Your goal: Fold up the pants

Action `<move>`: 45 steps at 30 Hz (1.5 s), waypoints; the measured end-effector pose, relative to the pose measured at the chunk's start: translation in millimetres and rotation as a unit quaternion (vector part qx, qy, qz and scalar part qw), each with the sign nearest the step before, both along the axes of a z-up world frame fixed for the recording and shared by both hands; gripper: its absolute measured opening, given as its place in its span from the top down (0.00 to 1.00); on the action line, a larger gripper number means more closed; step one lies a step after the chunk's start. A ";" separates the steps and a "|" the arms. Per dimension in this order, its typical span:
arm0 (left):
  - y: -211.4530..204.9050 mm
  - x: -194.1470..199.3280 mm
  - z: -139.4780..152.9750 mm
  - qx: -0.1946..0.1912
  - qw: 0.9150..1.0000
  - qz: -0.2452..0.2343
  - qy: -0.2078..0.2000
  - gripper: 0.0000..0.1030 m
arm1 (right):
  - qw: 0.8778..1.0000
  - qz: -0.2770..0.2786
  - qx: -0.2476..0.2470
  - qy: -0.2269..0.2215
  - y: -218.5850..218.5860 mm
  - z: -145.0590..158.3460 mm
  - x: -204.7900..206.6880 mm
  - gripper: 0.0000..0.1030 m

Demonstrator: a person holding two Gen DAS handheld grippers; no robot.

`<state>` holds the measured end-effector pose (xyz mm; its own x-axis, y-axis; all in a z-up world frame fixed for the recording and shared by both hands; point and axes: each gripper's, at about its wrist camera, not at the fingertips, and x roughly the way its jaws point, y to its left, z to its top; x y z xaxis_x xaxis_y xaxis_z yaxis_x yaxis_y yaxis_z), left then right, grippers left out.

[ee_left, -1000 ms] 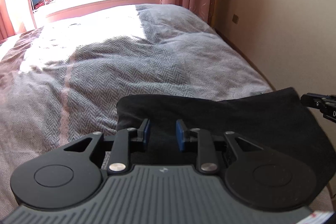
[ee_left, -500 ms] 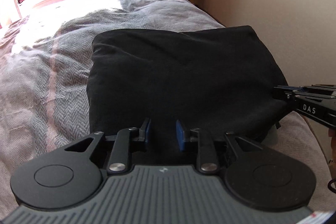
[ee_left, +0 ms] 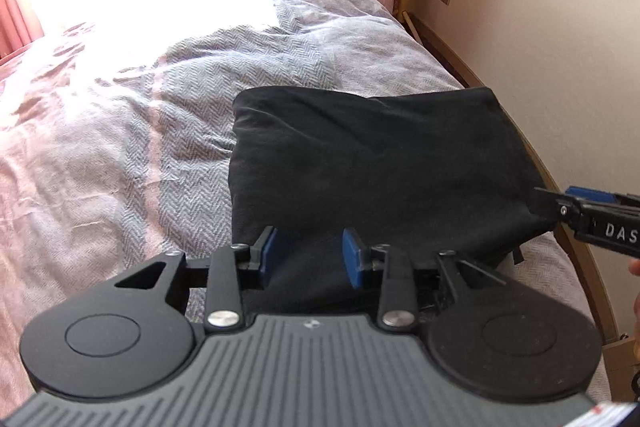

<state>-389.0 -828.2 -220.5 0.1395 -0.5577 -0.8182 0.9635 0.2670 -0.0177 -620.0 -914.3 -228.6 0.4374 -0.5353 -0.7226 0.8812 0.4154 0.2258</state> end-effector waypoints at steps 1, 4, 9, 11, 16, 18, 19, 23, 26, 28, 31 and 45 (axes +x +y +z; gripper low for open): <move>4.8 -0.5 8.7 0.001 1.000 0.006 0.002 0.68 | 1.000 0.001 0.006 -0.009 7.1 7.8 -1.2 0.40; 21.2 -6.3 35.0 0.002 1.000 0.005 0.008 0.62 | 0.999 0.008 0.022 -0.023 30.8 30.2 -8.4 0.39; 55.2 -23.8 71.6 0.001 1.000 -0.010 0.005 0.46 | 0.999 0.014 0.034 -0.016 70.1 62.3 -19.4 0.36; 71.1 -30.3 83.0 0.000 1.000 -0.020 0.012 0.45 | 0.999 0.012 0.042 -0.013 83.2 73.5 -22.4 0.35; 112.5 -42.7 105.2 -0.010 1.000 -0.025 0.009 0.35 | 0.999 0.015 0.031 -0.007 120.3 103.6 -29.1 0.34; 127.8 -46.4 111.9 -0.011 1.000 -0.027 0.006 0.33 | 1.000 0.018 0.020 0.000 135.4 113.8 -30.0 0.34; 135.3 -48.4 115.4 -0.013 1.000 -0.029 0.004 0.32 | 1.000 0.019 0.016 0.002 142.2 117.9 -30.7 0.34; 162.9 -53.8 127.4 -0.028 0.999 -0.032 -0.001 0.18 | 1.000 0.025 0.010 0.000 169.0 131.4 -35.1 0.34; 179.4 -56.9 134.2 -0.036 0.999 -0.032 -0.003 0.15 | 0.999 0.033 0.009 0.000 186.7 137.9 -36.7 0.34; 189.2 -59.3 137.5 -0.037 0.999 -0.031 -0.004 0.15 | 0.999 0.035 0.009 0.004 196.8 140.7 -37.3 0.34; 202.7 -61.8 140.5 -0.039 0.999 -0.026 -0.002 0.12 | 0.999 0.037 0.013 0.002 208.8 144.3 -39.5 0.34; 229.6 -73.3 147.6 -0.043 0.999 -0.022 0.004 0.08 | 0.998 0.053 0.015 -0.006 236.8 153.8 -51.2 0.34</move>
